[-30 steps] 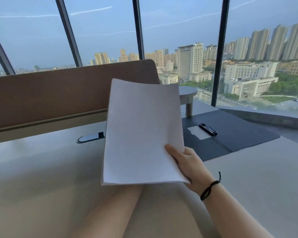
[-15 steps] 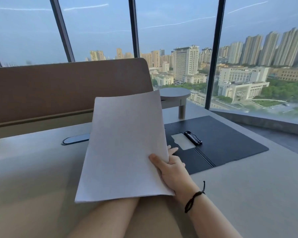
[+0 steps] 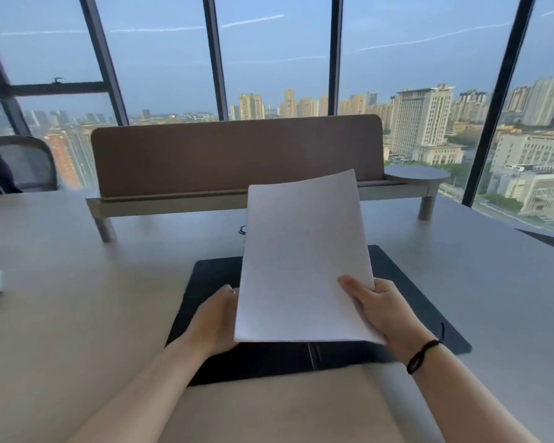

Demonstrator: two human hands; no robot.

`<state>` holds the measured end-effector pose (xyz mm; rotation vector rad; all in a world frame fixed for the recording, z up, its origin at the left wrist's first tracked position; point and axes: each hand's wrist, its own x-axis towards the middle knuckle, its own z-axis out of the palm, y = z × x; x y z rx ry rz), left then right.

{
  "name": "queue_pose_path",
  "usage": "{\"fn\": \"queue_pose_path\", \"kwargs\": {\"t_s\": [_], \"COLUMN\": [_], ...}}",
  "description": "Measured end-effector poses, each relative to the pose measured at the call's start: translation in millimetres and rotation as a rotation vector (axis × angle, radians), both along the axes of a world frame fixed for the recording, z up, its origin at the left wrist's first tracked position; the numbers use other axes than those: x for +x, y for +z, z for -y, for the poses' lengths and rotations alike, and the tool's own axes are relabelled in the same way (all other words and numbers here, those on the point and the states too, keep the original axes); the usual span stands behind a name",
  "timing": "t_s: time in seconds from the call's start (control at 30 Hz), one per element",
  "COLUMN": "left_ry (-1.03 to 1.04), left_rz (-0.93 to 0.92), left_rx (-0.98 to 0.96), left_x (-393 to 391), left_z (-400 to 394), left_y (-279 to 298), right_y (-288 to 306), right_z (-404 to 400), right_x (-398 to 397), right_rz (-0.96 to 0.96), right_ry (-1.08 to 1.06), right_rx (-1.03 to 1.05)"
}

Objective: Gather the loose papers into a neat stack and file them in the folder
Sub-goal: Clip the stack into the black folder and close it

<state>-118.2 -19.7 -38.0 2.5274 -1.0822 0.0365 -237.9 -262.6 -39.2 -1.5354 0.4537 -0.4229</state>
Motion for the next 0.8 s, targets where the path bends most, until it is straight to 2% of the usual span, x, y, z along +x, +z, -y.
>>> {"fn": "queue_pose_path", "kwargs": {"t_s": [0.07,0.2,0.4,0.5,0.57,0.63,0.8], "left_ry": [0.191,0.270,0.388,0.355,0.299,0.221,0.214], "left_rz": [0.033,0.095,-0.436,-0.891,-1.072,-1.120,-1.229], "left_rx": [0.061,-0.175,-0.713,-0.957,-0.962,-0.949,-0.940], "left_x": [25.9,48.7,46.7,39.6,38.3,40.0,41.9], "left_z": [-31.5,-88.7,-86.3,-70.6,-61.0,-54.7,-55.3], "left_y": [-15.1,-27.4,-7.2,8.6,18.4,24.3,17.1], "right_y": [1.0,-6.3,-12.2,-13.1,-13.9,-13.1,-10.7], "right_z": [-24.7,-67.6,-85.5,-85.7,-86.3,-86.0,-79.2], "right_x": [8.9,26.2,35.1,35.4,35.0,33.7,30.1], "right_rz": [-0.018,-0.105,-0.164,-0.177,-0.163,-0.156,-0.170], "right_ry": [0.036,0.100,0.115,0.087,0.077,0.077,0.138], "right_rx": [-0.010,-0.003,-0.146,-0.138,-0.097,-0.053,0.020]}}
